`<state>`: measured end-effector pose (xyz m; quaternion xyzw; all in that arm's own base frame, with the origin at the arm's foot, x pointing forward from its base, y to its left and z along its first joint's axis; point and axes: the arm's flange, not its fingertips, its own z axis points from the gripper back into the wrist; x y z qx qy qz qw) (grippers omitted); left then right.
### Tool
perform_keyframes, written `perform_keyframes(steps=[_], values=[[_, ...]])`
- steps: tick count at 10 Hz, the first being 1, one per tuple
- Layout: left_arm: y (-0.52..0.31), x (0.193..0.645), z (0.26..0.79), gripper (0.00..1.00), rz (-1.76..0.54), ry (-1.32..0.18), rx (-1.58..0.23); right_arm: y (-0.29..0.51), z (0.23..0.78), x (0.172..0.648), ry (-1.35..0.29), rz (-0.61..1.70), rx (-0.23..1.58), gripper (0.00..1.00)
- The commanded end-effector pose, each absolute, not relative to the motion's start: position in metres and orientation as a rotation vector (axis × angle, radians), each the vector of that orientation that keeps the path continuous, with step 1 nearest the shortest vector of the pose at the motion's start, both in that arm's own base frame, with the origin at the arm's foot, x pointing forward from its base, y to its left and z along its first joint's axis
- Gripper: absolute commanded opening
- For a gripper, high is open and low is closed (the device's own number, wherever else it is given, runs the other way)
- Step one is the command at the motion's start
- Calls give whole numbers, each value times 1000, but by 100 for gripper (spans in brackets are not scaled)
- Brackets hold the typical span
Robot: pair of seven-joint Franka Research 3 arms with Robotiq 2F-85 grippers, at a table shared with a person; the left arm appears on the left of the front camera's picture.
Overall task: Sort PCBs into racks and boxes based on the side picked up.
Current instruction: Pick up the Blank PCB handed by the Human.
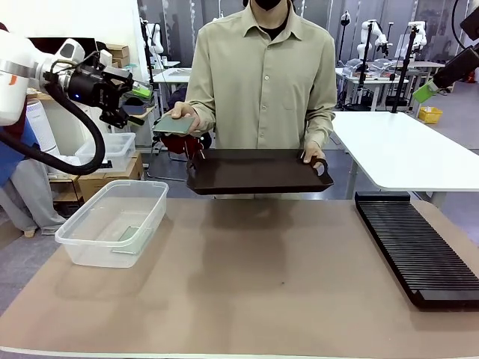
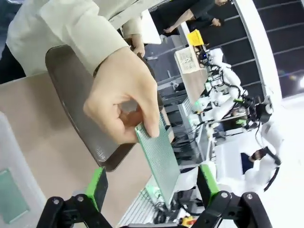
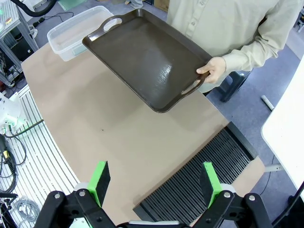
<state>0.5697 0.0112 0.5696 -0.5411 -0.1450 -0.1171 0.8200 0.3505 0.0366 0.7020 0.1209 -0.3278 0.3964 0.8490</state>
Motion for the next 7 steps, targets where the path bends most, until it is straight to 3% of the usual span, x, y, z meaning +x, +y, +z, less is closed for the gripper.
perform_keyframes(steps=[1,7], values=[[1,574,568,100,-216,-239,-1200,38,701,349,-686,843,253,100],[-27,576,546,100,-206,-77,-1279,38,701,349,-686,843,253,100]])
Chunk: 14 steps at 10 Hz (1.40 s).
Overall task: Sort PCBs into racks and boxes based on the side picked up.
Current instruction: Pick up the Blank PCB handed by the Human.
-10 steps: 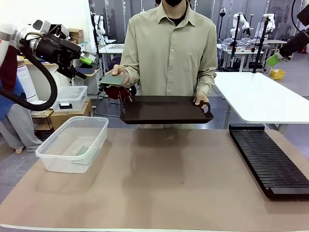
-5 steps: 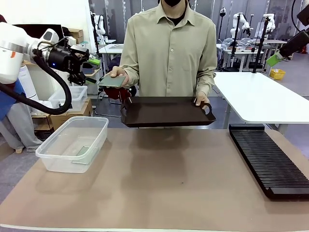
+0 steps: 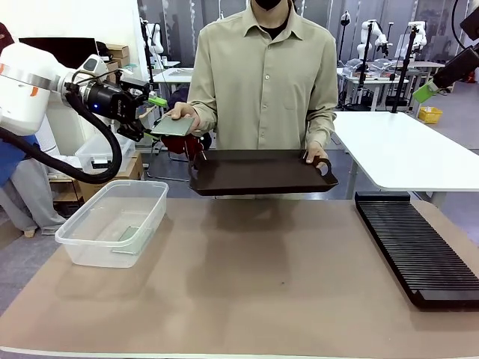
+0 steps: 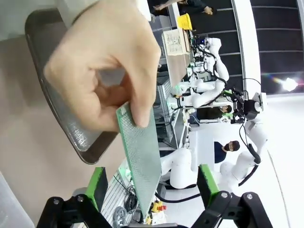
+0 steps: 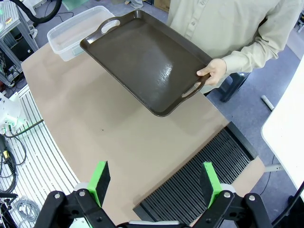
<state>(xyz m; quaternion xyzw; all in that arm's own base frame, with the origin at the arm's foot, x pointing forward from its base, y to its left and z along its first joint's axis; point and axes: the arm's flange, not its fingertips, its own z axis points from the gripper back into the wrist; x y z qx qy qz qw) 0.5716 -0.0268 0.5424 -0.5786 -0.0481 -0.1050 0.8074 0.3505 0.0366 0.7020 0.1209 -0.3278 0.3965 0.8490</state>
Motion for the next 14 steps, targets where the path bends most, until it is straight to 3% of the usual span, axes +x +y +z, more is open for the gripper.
perform_keyframes(steps=[1,7,8,9,10,11,12,14], values=[[-29,577,544,100,-212,-70,-1283,38,701,349,-686,843,253,100],[-33,575,534,100,-231,-74,-1258,38,701,349,-686,843,253,100],[-31,572,533,41,-266,-102,-1254,38,701,349,-686,843,253,100],[-31,571,534,41,-245,-113,-1249,38,701,349,-686,843,253,100],[-31,569,535,0,-248,-110,-1254,38,701,349,-686,843,253,100],[-30,569,537,36,-249,-109,-1259,38,701,349,-686,843,253,100],[-32,568,538,0,-249,-108,-1265,38,701,349,-686,843,253,100],[-29,568,536,0,-238,-104,-1265,38,701,349,-686,843,253,100]])
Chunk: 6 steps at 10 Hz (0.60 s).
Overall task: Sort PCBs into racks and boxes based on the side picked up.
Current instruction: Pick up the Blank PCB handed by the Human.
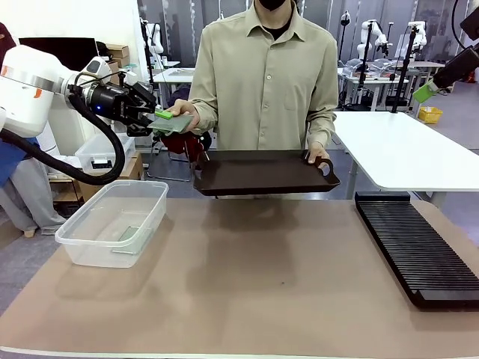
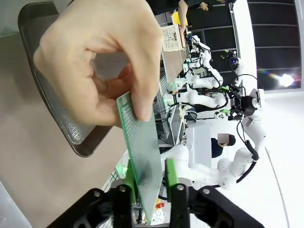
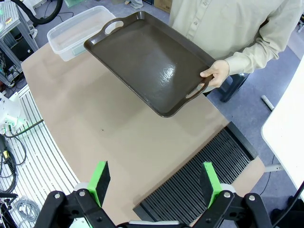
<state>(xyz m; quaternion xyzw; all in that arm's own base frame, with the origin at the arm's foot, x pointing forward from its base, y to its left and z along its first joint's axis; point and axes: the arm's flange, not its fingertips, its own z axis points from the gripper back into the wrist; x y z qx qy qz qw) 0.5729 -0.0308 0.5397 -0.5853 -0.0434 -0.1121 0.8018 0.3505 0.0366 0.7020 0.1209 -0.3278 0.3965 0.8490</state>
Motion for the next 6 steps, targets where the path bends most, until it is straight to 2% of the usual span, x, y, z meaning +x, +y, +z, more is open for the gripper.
perform_keyframes(steps=[1,6], values=[[-29,568,537,0,-238,-104,-1268,38,701,349,-686,843,253,100],[-28,566,539,0,-248,-103,-1283,38,701,349,-686,843,253,100]])
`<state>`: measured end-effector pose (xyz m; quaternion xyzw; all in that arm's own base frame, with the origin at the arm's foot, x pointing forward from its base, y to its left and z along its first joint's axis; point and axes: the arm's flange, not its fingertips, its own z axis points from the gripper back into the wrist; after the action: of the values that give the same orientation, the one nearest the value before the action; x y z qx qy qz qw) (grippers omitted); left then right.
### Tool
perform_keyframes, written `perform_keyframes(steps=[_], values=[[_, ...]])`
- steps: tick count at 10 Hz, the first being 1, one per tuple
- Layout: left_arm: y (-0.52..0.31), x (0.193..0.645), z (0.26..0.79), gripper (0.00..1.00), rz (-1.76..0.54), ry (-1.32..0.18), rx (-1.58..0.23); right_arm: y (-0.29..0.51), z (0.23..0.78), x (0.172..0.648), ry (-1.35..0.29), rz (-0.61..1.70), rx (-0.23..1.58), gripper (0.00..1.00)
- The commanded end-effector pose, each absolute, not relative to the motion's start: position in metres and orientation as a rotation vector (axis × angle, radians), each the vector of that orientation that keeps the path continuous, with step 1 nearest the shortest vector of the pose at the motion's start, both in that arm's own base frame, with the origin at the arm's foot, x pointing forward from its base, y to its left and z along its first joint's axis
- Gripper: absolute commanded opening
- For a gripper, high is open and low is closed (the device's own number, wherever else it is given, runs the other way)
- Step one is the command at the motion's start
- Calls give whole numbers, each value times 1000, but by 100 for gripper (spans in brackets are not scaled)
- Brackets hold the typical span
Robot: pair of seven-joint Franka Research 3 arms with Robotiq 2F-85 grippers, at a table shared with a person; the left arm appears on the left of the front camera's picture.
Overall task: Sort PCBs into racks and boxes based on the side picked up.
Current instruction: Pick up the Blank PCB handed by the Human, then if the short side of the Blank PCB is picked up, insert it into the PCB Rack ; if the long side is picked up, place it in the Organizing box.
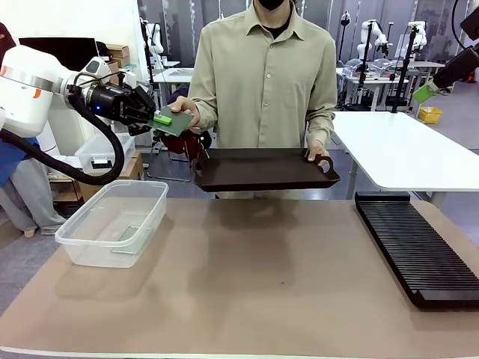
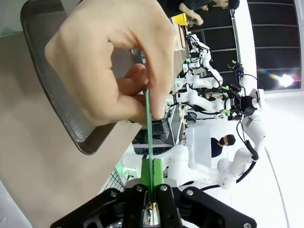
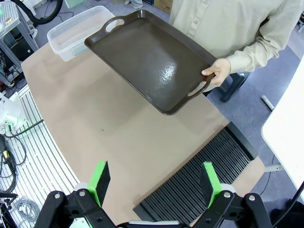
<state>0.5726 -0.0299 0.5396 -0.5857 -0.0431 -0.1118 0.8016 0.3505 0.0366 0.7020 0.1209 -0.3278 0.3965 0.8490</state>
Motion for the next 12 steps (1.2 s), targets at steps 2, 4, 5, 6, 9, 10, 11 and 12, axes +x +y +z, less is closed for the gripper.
perform_keyframes(steps=[2,4,5,6,9,10,11,12], values=[[-28,565,539,0,-247,-113,-1290,38,701,349,-686,843,253,100],[-29,565,539,0,-279,-102,-1280,38,701,349,-686,843,253,100],[-32,565,540,0,-269,-141,-1233,38,701,349,-686,843,253,100],[-29,572,540,0,-243,-94,-1257,38,701,349,-686,843,253,100],[-29,572,540,0,-243,-94,-1257,38,701,349,-686,843,253,100],[-29,572,540,0,-243,-94,-1257,38,701,349,-686,843,253,100],[-29,572,540,0,-243,-94,-1257,38,701,349,-686,843,253,100],[-29,572,540,0,-243,-94,-1257,38,701,349,-686,843,253,100]])
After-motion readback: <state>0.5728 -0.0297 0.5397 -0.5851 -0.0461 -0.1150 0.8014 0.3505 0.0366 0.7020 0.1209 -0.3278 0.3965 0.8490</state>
